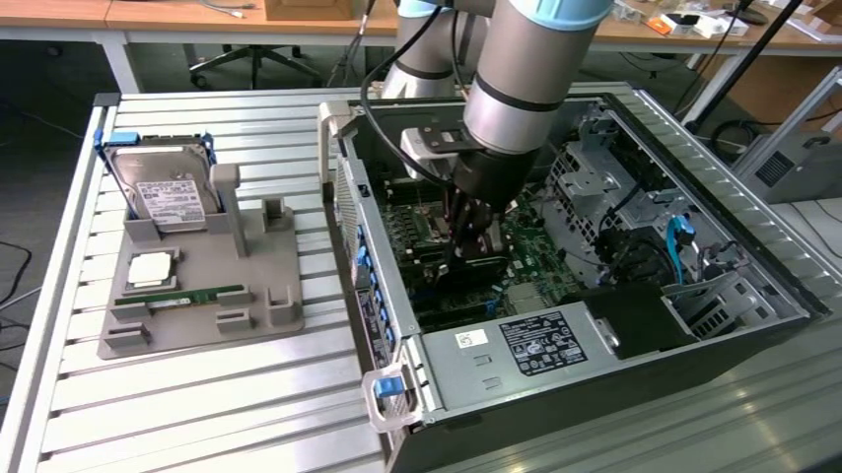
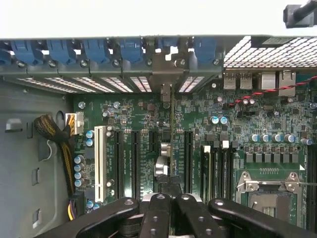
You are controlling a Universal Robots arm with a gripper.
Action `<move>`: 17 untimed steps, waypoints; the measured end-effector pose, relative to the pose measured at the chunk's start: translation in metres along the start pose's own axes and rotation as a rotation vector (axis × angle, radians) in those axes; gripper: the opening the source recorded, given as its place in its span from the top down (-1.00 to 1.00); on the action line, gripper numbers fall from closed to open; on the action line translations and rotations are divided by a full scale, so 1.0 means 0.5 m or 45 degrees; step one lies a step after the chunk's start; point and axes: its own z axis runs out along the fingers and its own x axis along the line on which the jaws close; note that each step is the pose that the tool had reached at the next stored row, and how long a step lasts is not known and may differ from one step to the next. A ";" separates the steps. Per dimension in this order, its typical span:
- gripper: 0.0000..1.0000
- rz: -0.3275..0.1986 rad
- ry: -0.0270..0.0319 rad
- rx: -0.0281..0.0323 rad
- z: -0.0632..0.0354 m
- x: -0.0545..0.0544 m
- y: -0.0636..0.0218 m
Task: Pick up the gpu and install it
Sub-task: 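Press down on the gpu until it lock into place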
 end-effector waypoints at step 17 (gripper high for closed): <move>0.79 -0.001 -0.0056 -0.0239 -0.060 0.000 -0.040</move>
